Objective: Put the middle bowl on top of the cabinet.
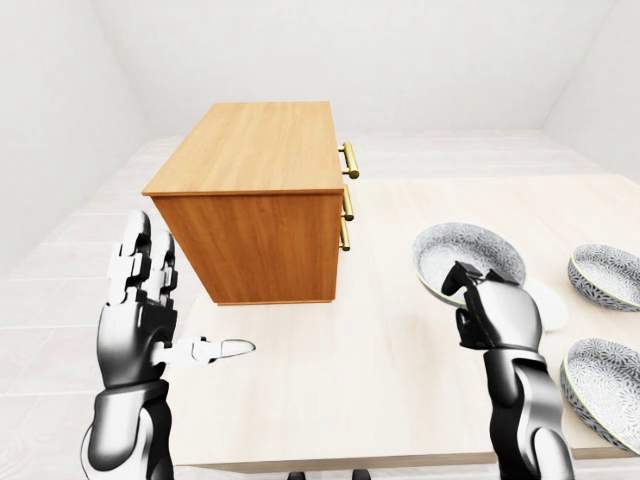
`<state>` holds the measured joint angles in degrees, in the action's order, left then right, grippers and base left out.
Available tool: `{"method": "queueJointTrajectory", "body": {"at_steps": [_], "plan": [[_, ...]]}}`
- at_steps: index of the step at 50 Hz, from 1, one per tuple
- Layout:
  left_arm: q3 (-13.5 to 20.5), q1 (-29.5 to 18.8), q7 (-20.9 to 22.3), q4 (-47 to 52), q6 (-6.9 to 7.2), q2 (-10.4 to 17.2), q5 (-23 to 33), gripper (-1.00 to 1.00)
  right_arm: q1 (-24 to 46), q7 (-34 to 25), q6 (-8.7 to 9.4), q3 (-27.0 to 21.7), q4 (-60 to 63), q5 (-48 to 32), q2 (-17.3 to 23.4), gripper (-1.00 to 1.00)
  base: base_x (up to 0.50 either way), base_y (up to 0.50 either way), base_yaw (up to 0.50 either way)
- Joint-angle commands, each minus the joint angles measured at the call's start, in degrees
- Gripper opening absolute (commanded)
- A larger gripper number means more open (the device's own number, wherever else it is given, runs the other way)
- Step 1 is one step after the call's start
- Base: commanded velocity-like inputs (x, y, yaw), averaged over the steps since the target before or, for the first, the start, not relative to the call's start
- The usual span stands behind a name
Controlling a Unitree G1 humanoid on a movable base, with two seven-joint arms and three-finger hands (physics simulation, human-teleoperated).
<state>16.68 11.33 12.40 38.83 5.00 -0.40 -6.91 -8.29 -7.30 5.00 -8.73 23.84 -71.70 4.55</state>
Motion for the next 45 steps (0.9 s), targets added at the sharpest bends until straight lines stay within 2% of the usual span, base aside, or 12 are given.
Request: {"method": "queueJointTrajectory", "body": {"at_steps": [1,7,31,45], "plan": [[0.5,0.4,0.4,-0.1,0.00,-0.2,-0.4,1.00,5.8,-4.9,0.00,-0.3,7.1,2.9,-0.8,-1.00,0.00,0.00,0.00],[1.1,1.0,0.9,0.3,0.00,-0.3,-0.8,1.00,11.3,-8.0,0.00,0.4,10.8,4.5,-1.6,-1.00,0.00,0.00,0.00],[2.3,1.7,2.1,0.5,0.00,-0.9,-1.4,1.00,22.9,-16.7,0.00,4.1,21.2,3.4,-1.2,-1.00,0.00,0.00,0.00],[2.7,1.6,2.1,1.6,0.00,-0.9,-1.5,1.00,24.3,-16.1,0.00,4.7,22.7,3.1,-0.4,-1.00,0.00,0.00,0.00]]}}
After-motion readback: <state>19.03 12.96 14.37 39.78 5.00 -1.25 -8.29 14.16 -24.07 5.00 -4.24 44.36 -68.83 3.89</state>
